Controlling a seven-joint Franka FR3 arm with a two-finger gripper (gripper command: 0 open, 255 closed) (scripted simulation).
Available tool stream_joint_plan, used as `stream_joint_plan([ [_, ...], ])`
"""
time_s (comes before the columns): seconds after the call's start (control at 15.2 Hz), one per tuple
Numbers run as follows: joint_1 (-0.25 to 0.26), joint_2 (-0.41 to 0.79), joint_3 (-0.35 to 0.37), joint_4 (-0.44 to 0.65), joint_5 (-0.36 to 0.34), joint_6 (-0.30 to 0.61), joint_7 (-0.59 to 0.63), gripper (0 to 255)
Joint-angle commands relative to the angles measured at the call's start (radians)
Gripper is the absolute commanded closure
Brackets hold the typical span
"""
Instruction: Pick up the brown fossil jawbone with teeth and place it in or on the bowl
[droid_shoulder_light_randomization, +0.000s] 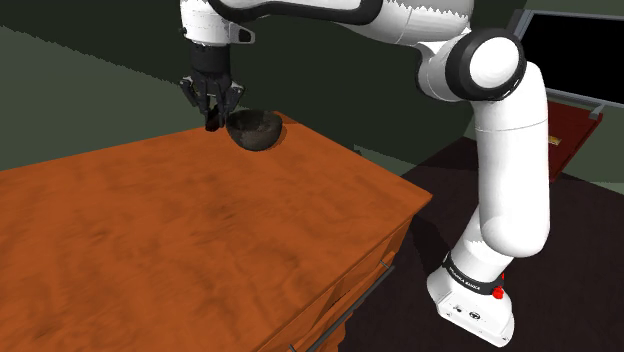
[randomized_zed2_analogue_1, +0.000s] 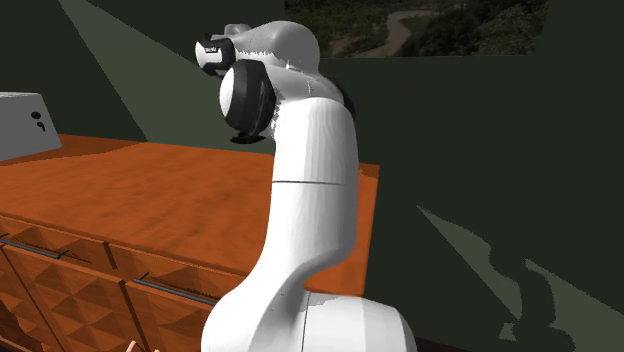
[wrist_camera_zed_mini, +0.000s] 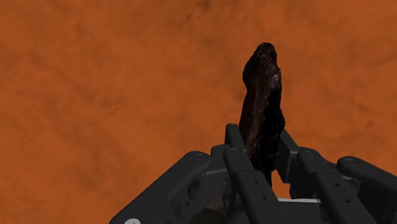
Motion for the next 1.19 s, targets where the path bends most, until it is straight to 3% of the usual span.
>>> stream_joint_plan([
  [0.0,-0.028,0.007,-0.009,0.018,0.003,-0.008,-0.042,255],
  [0.53,-0.124,0.068,-0.048,0.118,-0.001,-0.041,-0.201,255],
  [0.79,-0.144,0.14,-0.073,0.239,-0.019,-0.087,-0.28,255],
  [0.92,-0.139,0.206,-0.092,0.357,-0.037,-0.134,-0.331,255],
  [1.12,-0.176,0.167,-0.083,0.242,-0.022,-0.063,-0.323,255],
])
